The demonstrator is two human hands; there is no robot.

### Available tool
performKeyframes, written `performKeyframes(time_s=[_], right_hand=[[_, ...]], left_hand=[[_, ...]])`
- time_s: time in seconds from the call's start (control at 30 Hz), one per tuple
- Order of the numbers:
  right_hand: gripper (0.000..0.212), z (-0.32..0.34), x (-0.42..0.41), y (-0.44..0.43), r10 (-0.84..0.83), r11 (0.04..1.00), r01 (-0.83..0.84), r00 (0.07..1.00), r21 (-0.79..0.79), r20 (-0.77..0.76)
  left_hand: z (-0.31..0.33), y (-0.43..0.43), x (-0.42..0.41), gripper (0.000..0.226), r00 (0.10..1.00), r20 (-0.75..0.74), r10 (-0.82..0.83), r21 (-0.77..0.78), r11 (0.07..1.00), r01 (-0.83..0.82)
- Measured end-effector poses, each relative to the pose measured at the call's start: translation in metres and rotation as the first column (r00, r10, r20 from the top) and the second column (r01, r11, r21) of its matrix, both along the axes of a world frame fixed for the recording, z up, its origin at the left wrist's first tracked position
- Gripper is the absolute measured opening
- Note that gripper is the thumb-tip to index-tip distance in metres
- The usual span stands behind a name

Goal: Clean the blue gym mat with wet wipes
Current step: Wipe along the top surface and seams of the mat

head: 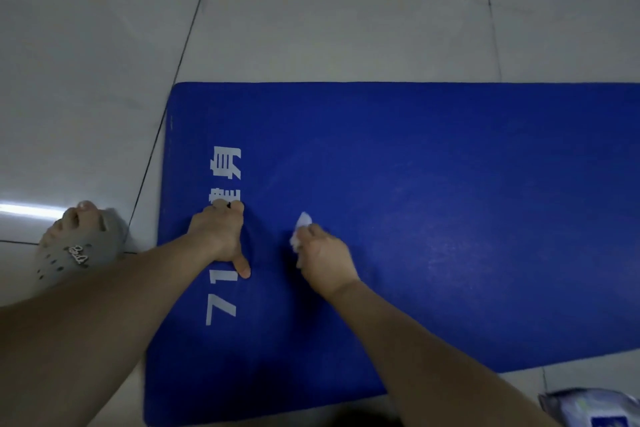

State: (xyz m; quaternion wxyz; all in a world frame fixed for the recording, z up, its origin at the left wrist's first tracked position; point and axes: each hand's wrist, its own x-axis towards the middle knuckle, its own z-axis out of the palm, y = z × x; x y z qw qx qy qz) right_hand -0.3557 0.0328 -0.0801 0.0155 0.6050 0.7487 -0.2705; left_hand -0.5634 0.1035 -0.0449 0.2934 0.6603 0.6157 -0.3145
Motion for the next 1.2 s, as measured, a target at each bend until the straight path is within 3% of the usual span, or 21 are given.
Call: performKeyframes(time_s=[0.17, 0.27, 0.4, 0.53, 0.77, 0.87, 0.93, 1.0, 1.1, 1.2], right_hand=[[0.062, -0.001, 0.083, 0.017, -0.3, 0.953, 0.296, 0.952, 0.066, 0.063], [0.069, 0.005, 0.149, 0.02, -0.496, 0.868, 0.488, 0.849, 0.091, 0.179], [0.061, 0.011, 0.182, 0.019, -0.599, 0.794, 0.601, 0.746, 0.092, 0.292], [0.032, 0.006, 0.109, 0.022, -0.54, 0.84, 0.54, 0.826, 0.047, 0.16], [0.034, 0.004, -0.035, 0.017, -0.213, 0.977, 0.213, 0.977, -0.009, 0.025], [0.033, 0.004, -0.058, 0.014, 0.062, 0.997, -0.063, 0.998, -0.04, -0.014], [0.032, 0.001, -0.047, 0.022, 0.154, 0.988, -0.154, 0.988, -0.001, -0.009], [0.038, -0.005, -0.02, 0.033, 0.105, 0.994, -0.106, 0.994, 0.035, 0.007], [0.069, -0.01, 0.033, 0.047, -0.104, 0.991, 0.096, 0.991, 0.098, 0.079], [0.076, -0.013, 0.095, 0.06, -0.281, 0.951, 0.248, 0.943, 0.186, 0.178]], left_hand=[[0.0, 0.001, 0.0, 0.13, 1.0, 0.002, -0.009, 0.006, 1.0, 0.009], [-0.001, 0.0, -0.001, 0.131, 1.0, -0.001, -0.008, 0.001, 1.0, 0.008], [0.001, 0.001, 0.001, 0.127, 1.0, -0.003, -0.009, 0.007, 1.0, 0.009], [0.001, 0.001, 0.0, 0.125, 1.0, -0.008, -0.012, 0.012, 1.0, 0.012], [-0.001, 0.002, 0.001, 0.125, 0.999, -0.03, -0.023, 0.01, 1.0, 0.024], [-0.003, 0.002, 0.001, 0.123, 0.999, -0.03, -0.029, 0.019, 0.999, 0.029], [-0.003, 0.002, 0.001, 0.123, 0.999, -0.034, -0.029, 0.013, 1.0, 0.029], [-0.004, 0.002, 0.001, 0.125, 0.999, -0.035, -0.023, 0.006, 1.0, 0.023], [-0.004, 0.002, 0.001, 0.13, 0.999, -0.026, -0.03, 0.009, 1.0, 0.03], [-0.004, 0.002, 0.0, 0.131, 0.999, -0.015, -0.032, 0.012, 0.999, 0.032]])
